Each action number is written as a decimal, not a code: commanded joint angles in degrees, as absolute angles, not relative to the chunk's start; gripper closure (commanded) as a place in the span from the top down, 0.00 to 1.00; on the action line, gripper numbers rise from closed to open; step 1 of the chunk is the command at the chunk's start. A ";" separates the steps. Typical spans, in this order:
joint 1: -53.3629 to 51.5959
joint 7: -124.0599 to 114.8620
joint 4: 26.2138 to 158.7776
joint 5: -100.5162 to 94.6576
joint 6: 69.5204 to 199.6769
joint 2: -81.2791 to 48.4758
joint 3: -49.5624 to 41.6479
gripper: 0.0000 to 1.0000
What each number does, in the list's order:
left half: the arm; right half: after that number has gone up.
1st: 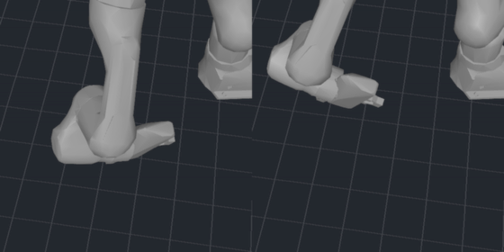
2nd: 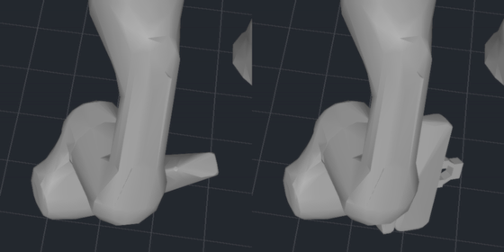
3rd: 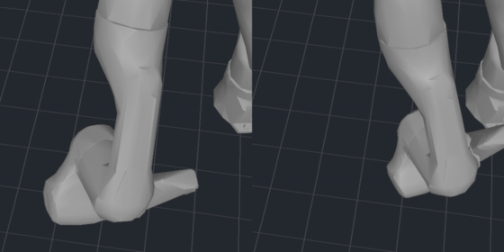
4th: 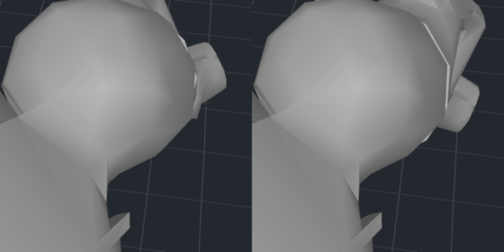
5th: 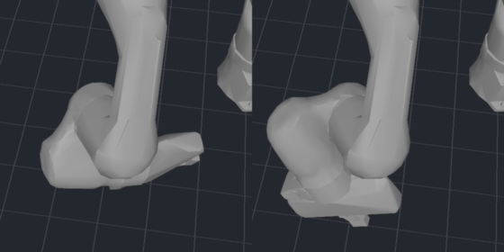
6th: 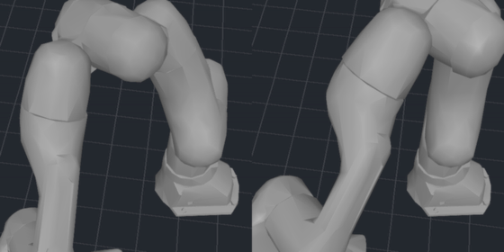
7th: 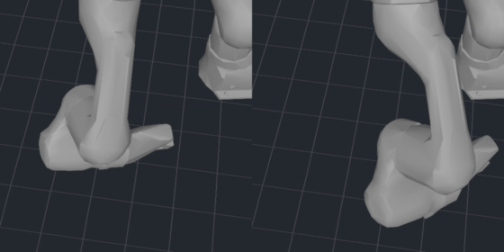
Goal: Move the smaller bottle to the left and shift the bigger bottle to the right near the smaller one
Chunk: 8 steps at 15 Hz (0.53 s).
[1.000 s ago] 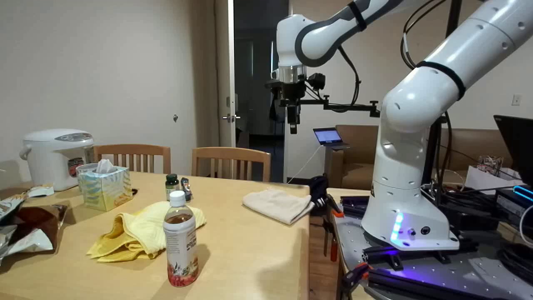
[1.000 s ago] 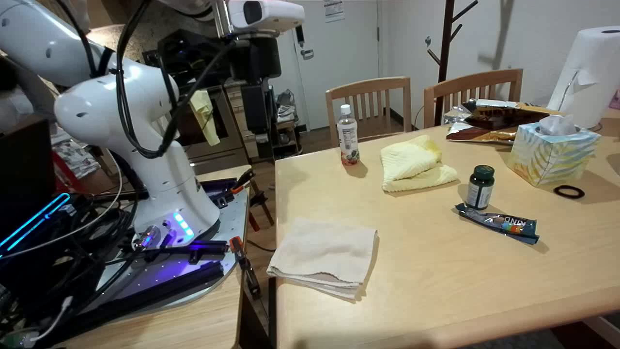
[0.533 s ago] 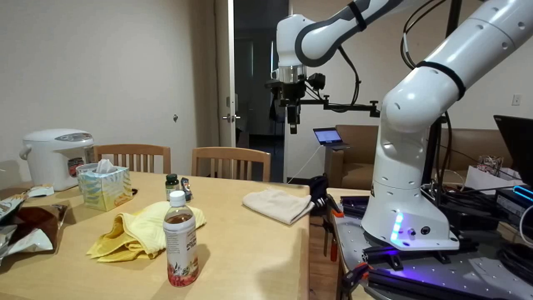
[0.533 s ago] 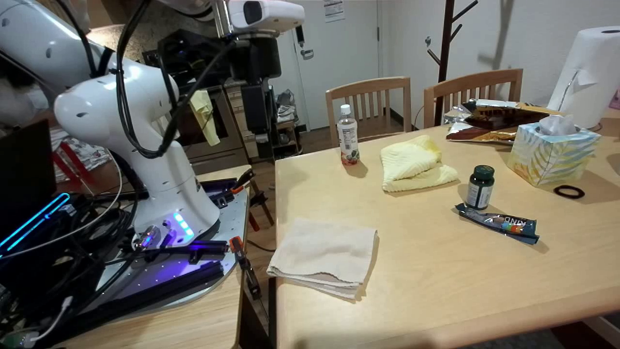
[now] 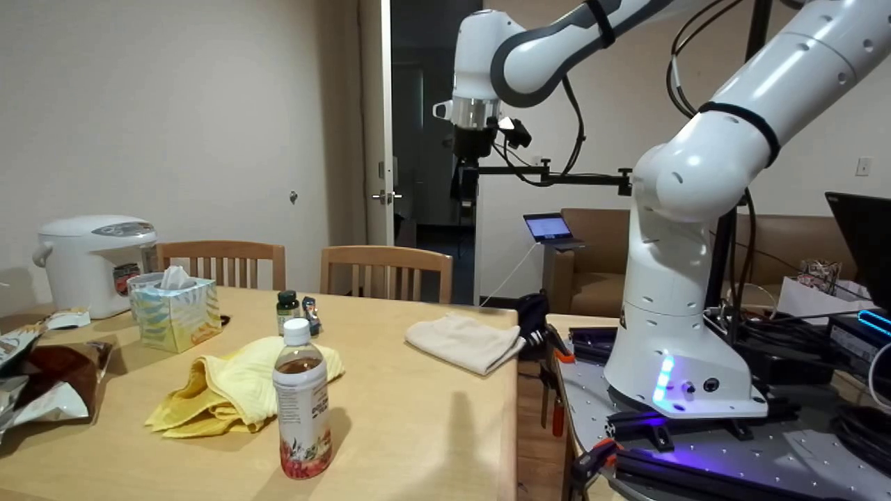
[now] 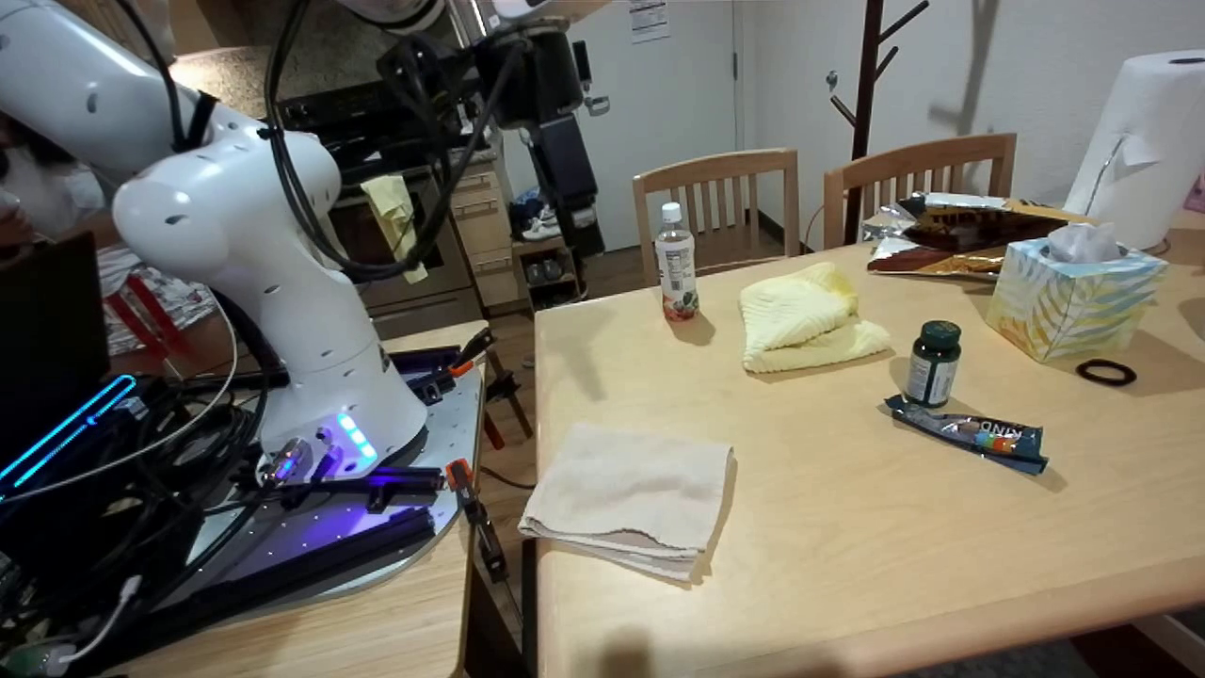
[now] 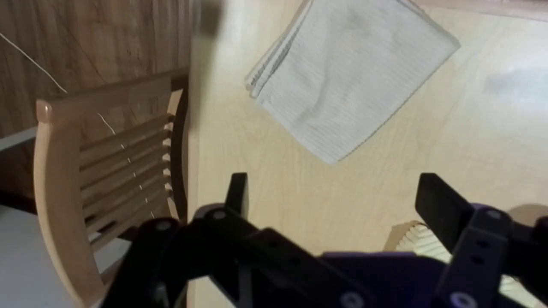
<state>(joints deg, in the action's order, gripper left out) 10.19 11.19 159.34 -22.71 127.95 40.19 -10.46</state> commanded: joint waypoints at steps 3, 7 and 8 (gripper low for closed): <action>4.71 19.72 155.16 -18.12 134.24 36.28 -13.69 1.00; -0.95 28.16 147.41 -9.07 128.22 29.40 -17.18 1.00; -1.74 29.23 144.81 -7.51 125.94 27.05 -17.29 1.00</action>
